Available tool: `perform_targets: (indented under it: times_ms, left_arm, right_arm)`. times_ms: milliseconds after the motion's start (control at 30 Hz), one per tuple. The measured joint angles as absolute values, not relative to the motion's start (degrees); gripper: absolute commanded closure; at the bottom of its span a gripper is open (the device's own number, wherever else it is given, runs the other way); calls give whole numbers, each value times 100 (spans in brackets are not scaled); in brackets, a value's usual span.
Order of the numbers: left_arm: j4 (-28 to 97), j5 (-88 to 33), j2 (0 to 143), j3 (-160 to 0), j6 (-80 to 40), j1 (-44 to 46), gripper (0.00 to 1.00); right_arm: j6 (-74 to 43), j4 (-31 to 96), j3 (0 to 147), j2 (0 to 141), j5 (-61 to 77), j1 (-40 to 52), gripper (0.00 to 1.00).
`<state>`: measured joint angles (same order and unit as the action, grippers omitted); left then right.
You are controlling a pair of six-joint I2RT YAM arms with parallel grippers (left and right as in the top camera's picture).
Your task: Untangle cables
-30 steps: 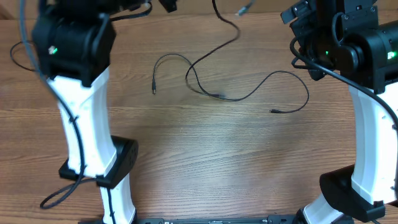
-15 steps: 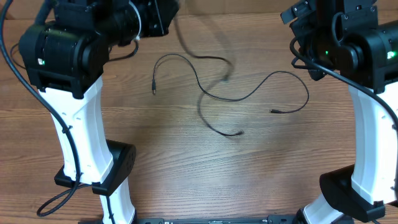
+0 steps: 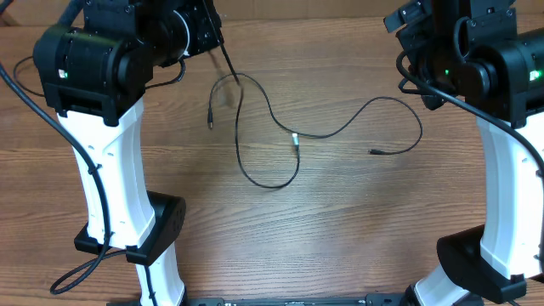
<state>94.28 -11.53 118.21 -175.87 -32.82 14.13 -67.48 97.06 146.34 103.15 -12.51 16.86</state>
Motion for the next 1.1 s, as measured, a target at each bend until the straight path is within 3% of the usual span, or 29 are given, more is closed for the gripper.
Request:
perform_targets:
  times_ms: [233,633,900,967,1100]
  left_arm:
    - [8287,-1710,11821,-17583,-4248,1413,96]
    - [7581,-2473,11821,-17583,-6475,1413,96]
    - [7671,-2604,11821,-17583,-7835,1413,96]
    - [7673,-2633,11821,-17583,-8009,1413,96]
    - [7671,-2840,11821,-17583,-8405,1413,96]
  right_arm:
    - [-6335,9039,14619,10315,-510,1693,0]
    - [-1380,8746,14313,10342,823,2488,0]
    - [132,8591,14055,10361,1367,2480,6]
    - [502,8425,14053,10361,1704,2480,0]
    - [932,7832,14049,10361,2108,2480,0]
